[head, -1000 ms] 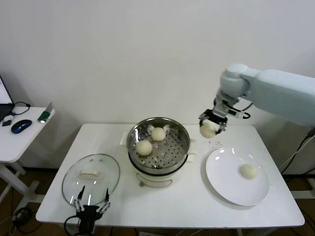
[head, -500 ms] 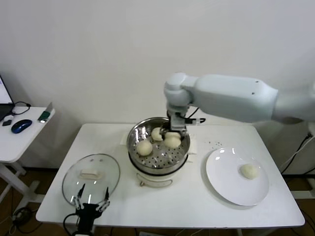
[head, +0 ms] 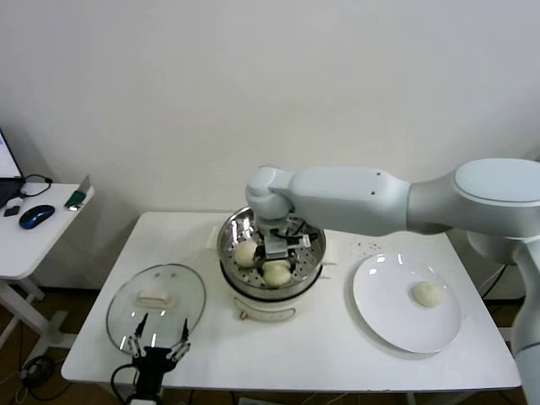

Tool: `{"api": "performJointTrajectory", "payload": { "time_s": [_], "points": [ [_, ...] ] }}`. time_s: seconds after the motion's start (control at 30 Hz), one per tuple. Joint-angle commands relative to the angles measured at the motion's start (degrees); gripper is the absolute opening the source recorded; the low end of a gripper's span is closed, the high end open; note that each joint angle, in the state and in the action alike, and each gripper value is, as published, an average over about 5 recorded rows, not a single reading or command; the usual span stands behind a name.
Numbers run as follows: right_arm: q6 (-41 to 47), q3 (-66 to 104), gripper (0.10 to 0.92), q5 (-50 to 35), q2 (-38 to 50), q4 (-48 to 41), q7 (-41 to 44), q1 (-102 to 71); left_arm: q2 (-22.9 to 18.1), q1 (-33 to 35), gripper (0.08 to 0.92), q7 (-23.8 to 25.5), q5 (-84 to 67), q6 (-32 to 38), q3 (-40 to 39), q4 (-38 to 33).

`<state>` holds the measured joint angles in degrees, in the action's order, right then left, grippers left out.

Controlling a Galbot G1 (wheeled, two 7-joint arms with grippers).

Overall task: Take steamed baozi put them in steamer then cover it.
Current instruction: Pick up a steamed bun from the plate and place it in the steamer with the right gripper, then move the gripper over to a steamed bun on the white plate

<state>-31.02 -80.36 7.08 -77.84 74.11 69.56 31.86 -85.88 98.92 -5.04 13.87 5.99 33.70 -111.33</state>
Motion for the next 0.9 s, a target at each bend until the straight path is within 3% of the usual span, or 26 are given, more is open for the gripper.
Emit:
{"api": "performJointTrajectory", "payload": {
  "time_s": [0.03, 0.2, 0.3, 0.43, 0.5, 0.63, 0.9],
  "points": [
    [-0.57, 0.35, 0.735, 1.65, -2.14, -1.72, -0.32, -2.06, -0.25, -0.2, 0.823, -0.07, 0.05, 0.05, -0.17, 0.31],
    [-0.87, 1.22, 0.818, 2.44, -1.33, -1.47, 0.09, -0.99, -0.31, -0.19, 0.823, -0.52, -0.03, 0.1, -0.06, 0.65],
    [-0.94, 2.48, 0.822, 1.96, -0.41, -2.24, -0.13, 0.73, -0.23, -0.11, 0.823, -0.8, -0.01, 0.19, 0.01, 0.95],
    [0.99, 2.51, 0.823, -3.4, 2.44, -4.06, -0.93, 5.55, -0.13, 0.13, 0.823, -0.81, 0.06, 0.26, 0.02, 0.71],
    [3.96, -0.78, 0.823, -7.44, 4.77, -4.71, -6.03, 9.42, -0.12, 0.14, 0.823, -0.8, 0.13, 0.22, -0.02, 0.48],
    [15.68, -10.64, 0.823, -17.73, 10.46, -5.63, -17.89, 15.8, 0.0, -0.02, 0.823, -0.78, 0.24, 0.17, -0.2, 0.14],
    [45.19, -13.41, 0.823, -43.74, 26.07, -3.92, -16.3, 16.95, 0.29, 0.0, 0.823, -0.8, -0.18, 0.2, -0.53, -0.2]
  ]
}}
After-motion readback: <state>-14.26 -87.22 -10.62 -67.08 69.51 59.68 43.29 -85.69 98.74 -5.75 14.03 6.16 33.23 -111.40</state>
